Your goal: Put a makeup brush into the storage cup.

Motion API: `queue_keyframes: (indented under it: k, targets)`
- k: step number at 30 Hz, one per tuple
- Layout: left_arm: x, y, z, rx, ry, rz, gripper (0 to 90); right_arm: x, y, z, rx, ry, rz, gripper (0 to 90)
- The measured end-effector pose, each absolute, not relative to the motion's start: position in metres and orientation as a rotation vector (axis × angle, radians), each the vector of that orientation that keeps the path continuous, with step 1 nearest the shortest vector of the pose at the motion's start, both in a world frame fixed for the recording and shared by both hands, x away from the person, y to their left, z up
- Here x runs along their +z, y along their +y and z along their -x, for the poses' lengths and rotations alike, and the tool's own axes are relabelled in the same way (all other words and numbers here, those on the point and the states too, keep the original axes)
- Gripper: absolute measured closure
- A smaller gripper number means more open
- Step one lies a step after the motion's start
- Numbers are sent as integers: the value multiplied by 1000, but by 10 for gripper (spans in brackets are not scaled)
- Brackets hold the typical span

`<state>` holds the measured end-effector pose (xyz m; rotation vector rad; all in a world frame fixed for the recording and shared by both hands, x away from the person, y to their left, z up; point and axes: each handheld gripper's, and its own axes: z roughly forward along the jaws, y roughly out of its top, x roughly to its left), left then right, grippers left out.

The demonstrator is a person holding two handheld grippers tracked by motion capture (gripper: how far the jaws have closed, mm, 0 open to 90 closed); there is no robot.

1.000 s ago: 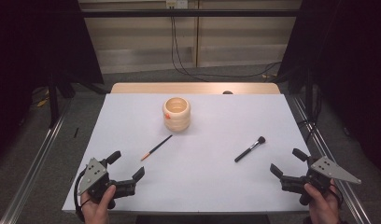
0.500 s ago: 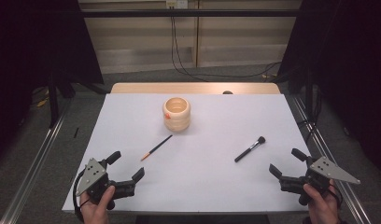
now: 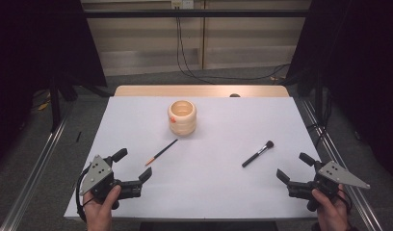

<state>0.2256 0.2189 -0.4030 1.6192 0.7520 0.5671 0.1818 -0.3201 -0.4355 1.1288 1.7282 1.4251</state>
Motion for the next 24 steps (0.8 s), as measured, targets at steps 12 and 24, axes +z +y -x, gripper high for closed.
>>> queue_keyframes:
  k: [12, 24]
  targets:
    - [-396, 212, -246, 562, 735, -1639, 13, -436, -318, -182, 1436, 1736, -1129, 0]
    - [-381, 205, -262, 538, 706, -1633, 12, -435, -318, -182, 1437, 1751, -1120, 0]
